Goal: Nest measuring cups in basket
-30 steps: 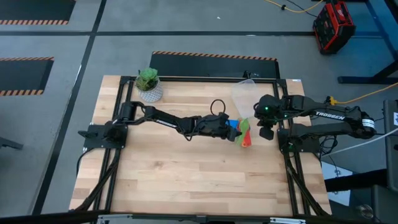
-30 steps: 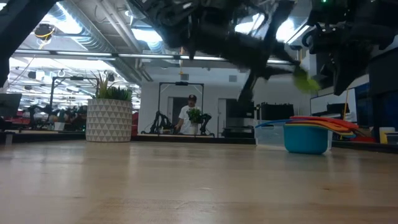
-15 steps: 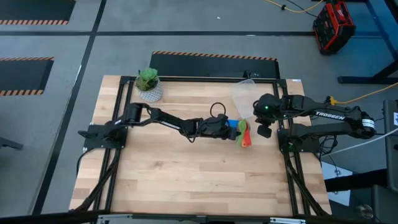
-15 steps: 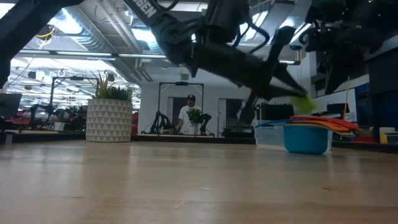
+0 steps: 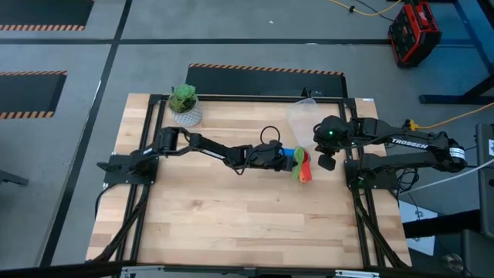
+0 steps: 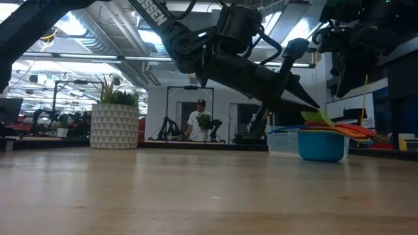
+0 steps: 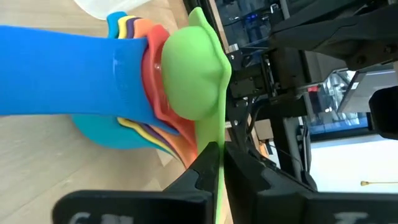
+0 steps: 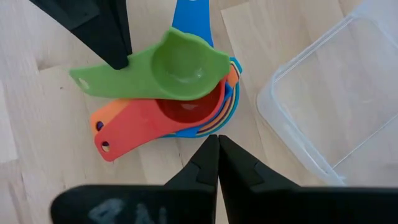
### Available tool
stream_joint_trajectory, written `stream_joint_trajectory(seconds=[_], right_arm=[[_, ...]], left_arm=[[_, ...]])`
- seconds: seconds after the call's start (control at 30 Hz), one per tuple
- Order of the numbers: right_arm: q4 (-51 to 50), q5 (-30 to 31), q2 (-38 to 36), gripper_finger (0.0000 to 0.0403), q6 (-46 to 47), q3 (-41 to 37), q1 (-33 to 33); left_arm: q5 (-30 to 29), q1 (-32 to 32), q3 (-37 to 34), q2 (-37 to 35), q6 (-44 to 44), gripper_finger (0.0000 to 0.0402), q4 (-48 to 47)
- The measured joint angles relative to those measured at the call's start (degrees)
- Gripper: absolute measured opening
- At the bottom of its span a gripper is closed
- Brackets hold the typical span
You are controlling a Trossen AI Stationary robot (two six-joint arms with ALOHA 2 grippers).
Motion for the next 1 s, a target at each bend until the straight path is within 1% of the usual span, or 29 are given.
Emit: stream_joint_trajectory(seconds=[0.4,0.7,0.83,1.0], right_arm=[[-0.02,0.00,0.00,0.0012,0.02,0.00,-0.01],[-0.04,-0.01,0.00,0.0012,0.04,0.00,-0.01],[-0.09,-0.02,0.00,0.0012,0.04,0.00,-0.01],[-0.13,-0.02,0.00,0.0012,0.04,0.00,0.01]], left_arm=[[-0.02,0.04,0.00,-0.03,-0.04,0.0061,0.03],[-0.30,0.69,0.00,-0.07,0.30,0.0110,-0.20],[-1.86,0.74,0.00,-0.09,4.67,0.0113,-0.38],[-3.21,0.72,0.00,-0.10,5.03,0.0111,-0.86]])
